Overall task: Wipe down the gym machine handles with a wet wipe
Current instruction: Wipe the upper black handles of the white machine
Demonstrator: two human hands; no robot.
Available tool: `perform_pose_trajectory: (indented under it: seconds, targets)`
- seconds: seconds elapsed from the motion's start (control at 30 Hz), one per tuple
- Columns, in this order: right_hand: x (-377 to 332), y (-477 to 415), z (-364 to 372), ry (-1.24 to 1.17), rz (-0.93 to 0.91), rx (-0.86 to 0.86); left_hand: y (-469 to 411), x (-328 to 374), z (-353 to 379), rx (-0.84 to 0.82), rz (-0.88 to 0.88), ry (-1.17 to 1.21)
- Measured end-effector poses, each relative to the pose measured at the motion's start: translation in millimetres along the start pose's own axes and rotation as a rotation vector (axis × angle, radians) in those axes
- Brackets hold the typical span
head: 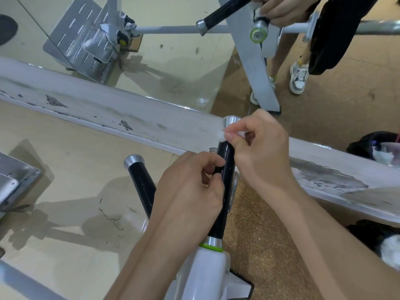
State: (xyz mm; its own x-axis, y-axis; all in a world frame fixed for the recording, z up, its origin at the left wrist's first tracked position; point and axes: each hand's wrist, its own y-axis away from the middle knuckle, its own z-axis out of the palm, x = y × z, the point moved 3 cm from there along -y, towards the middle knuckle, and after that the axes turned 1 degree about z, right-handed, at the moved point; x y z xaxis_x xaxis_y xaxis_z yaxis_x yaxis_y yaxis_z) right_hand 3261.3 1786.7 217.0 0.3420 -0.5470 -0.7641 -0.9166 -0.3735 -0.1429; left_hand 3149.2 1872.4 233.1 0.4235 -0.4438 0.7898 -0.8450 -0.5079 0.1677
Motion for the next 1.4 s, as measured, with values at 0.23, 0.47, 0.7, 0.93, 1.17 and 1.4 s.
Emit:
perform_pose_trajectory:
  seconds: [0.23, 0.47, 0.7, 0.93, 1.17, 1.4]
  targets:
    - [-6, 19, 0, -0.044, -0.004, -0.061, -3, -1, -5, -0.025, -0.012, -0.014]
    - [4, -11, -2, -0.118, 0.057, 0.13, -9, 0, -5, -0.022, 0.061, 0.024]
    - [12, -1, 3, -0.232, 0.165, 0.146, -23, 6, 7, 0.102, 0.248, 0.06]
    - [20, 0, 7, -0.721, 0.446, 0.132, -56, 12, 20, 0.025, 0.326, 0.088]
    - [39, 2, 9, -1.101, 0.697, -0.003, -78, 19, 31, 0.011, 0.282, -0.102]
    - [10, -19, 9, -0.285, 0.229, 0.08, -73, -1, 14, 0.1, 0.038, 0.216]
